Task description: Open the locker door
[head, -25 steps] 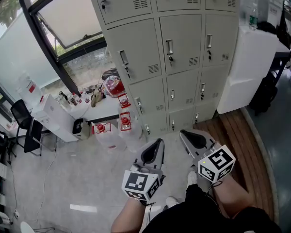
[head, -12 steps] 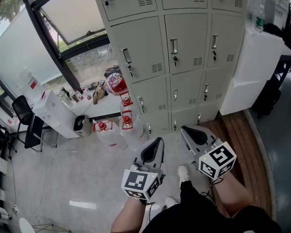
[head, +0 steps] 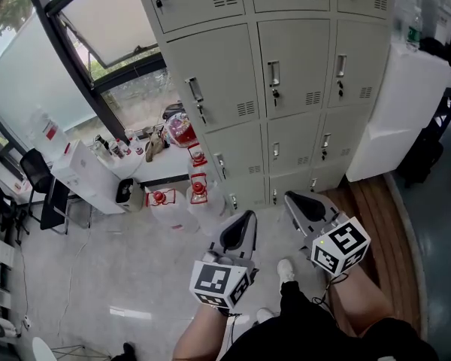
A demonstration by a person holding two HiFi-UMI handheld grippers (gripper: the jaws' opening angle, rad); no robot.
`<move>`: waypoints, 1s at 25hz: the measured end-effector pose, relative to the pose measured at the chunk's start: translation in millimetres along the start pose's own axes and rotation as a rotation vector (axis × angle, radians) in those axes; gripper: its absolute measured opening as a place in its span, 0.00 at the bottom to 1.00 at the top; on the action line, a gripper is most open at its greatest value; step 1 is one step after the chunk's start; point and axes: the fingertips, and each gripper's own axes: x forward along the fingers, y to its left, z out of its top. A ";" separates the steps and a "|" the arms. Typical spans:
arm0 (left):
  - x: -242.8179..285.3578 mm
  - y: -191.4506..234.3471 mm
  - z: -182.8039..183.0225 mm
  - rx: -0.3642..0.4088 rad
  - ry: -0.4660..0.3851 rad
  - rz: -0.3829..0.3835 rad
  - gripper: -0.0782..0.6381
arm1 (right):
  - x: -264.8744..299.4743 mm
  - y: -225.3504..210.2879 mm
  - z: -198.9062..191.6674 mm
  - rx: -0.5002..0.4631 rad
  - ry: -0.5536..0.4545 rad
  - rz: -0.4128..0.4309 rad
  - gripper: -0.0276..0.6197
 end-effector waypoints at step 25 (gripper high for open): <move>141.9 71.8 -8.2 -0.029 0.048 0.004 0.13 | 111.7 -125.2 2.1 0.039 0.028 0.002 0.13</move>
